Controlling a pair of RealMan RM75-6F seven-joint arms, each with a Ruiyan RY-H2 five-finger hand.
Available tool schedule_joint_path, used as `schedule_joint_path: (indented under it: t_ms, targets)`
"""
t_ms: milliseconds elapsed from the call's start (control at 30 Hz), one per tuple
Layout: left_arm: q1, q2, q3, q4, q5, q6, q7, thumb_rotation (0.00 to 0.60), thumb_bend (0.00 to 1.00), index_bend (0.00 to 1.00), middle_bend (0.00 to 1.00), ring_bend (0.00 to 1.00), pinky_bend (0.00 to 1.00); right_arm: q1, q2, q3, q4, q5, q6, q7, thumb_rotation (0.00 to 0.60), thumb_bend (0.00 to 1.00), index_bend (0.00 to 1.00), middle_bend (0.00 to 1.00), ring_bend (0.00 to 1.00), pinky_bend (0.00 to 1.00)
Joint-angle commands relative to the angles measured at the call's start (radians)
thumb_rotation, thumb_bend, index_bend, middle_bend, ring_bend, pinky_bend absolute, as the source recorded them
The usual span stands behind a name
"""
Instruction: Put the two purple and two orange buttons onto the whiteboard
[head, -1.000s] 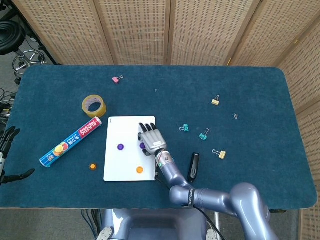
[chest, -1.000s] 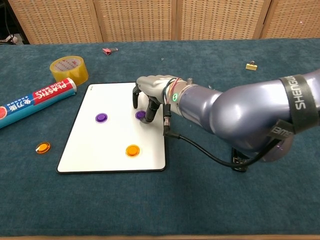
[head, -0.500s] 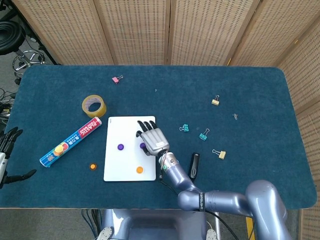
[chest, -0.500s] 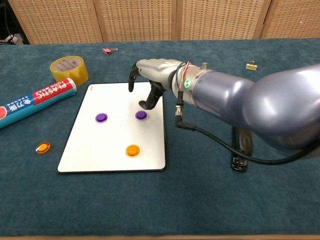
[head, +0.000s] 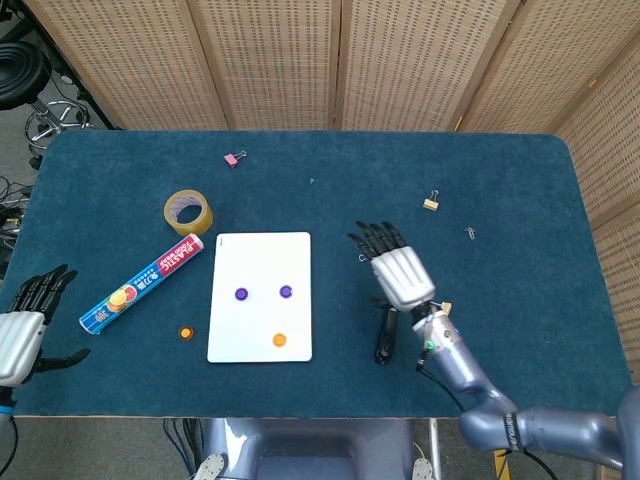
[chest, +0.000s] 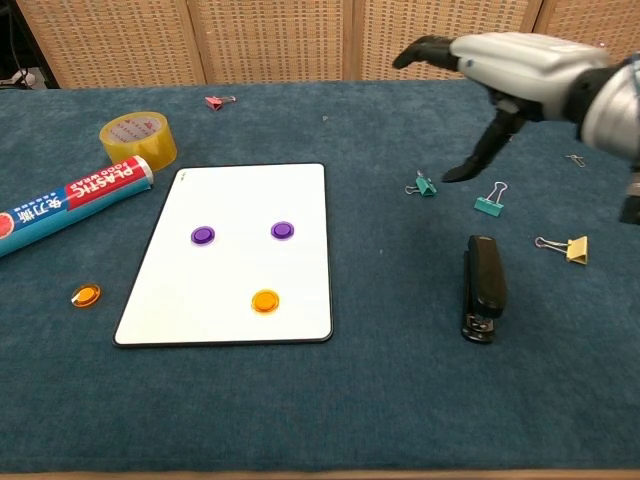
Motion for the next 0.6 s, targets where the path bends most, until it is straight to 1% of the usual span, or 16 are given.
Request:
schedule_joint_path:
  t_ms: [33, 133, 233, 367, 600]
  targets:
    - [-0.023, -0.044, 0.012, 0.006, 0.013, -0.038, 0.074, 0.600, 0.05, 0.03, 0.00, 0.00, 0.00, -0.092, 0.098, -0.061, -0.031, -0.084, 0.074, 0.085, 0.600, 0.07, 0.07, 0.00, 0.00, 0.00]
    - [-0.050, -0.079, 0.023, 0.009, 0.008, -0.093, 0.147, 0.600, 0.06, 0.05, 0.00, 0.00, 0.00, -0.156, 0.165, -0.099, -0.041, -0.127, 0.111, 0.146, 0.600, 0.07, 0.07, 0.00, 0.00, 0.00]
    - [-0.074, -0.108, 0.024, 0.013, -0.007, -0.135, 0.204, 0.600, 0.07, 0.07, 0.00, 0.00, 0.00, -0.205, 0.212, -0.128, -0.046, -0.157, 0.141, 0.184, 0.600, 0.07, 0.07, 0.00, 0.00, 0.00]
    - [-0.108, -0.164, 0.011, 0.027, -0.059, -0.190, 0.284, 0.600, 0.08, 0.10, 0.00, 0.00, 0.00, -0.287, 0.270, -0.166, -0.046, -0.213, 0.205, 0.257, 0.600, 0.07, 0.07, 0.00, 0.00, 0.00]
    - [-0.155, -0.243, -0.002, 0.064, -0.129, -0.263, 0.339, 0.600, 0.10, 0.15, 0.00, 0.00, 0.00, -0.391, 0.308, -0.206, -0.015, -0.276, 0.281, 0.343, 0.600, 0.07, 0.07, 0.00, 0.00, 0.00]
